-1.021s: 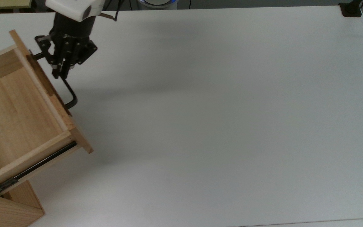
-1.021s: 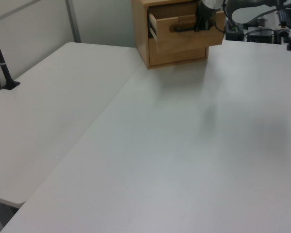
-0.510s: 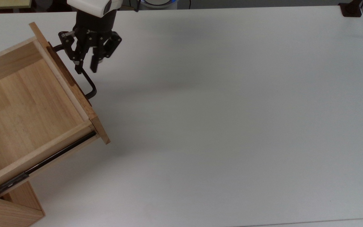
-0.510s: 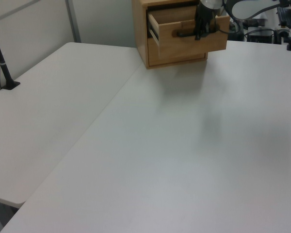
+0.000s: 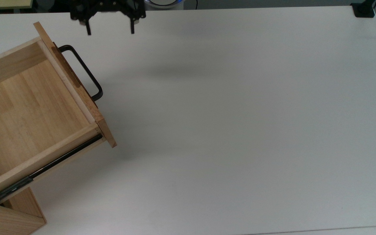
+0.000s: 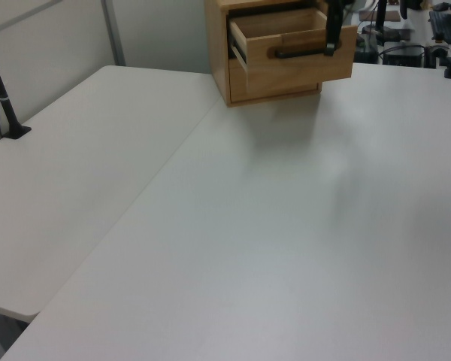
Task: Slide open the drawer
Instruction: 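Open the gripper, release the handle and lift away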
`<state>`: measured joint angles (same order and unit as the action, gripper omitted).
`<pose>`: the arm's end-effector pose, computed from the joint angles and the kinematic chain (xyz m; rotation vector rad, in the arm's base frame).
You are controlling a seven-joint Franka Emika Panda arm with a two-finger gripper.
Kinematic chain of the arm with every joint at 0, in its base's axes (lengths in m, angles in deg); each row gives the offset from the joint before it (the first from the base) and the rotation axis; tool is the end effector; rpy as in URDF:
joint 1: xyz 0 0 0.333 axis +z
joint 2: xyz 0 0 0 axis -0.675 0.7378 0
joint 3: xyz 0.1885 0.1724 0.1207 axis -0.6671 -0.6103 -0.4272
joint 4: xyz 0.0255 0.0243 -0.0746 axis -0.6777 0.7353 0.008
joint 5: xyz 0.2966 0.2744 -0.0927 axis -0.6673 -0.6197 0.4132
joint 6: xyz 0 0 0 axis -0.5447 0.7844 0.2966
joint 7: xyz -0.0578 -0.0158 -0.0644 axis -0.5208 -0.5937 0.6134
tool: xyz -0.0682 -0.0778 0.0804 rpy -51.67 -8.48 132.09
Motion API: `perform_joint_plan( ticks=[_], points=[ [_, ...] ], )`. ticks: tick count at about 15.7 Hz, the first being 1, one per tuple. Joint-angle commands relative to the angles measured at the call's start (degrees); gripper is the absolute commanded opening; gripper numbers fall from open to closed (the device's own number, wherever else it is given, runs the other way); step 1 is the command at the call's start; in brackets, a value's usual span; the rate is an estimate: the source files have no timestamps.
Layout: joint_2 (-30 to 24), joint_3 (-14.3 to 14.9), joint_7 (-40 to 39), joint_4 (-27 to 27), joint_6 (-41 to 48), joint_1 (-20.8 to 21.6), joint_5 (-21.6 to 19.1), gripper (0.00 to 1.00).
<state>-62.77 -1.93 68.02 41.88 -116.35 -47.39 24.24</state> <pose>0.6079 -0.0379 0.5540 3.0112 0.2357 0.2062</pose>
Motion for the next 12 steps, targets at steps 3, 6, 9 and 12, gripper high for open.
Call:
perform_joint_plan(
  ticks=[3, 6, 9, 12],
  points=[
    [0.52, -1.52, 19.65, -0.96, 3.31, 0.63, -2.92, 1.00],
    [0.52, 0.32, 18.69, -1.22, 4.45, 0.10, -8.61, 1.00],
    [0.70, 1.12, 19.12, -1.49, 5.50, 0.45, -9.34, 1.00],
    [0.70, 1.29, 18.69, -1.49, 5.51, 0.45, -9.16, 1.00]
  ],
)
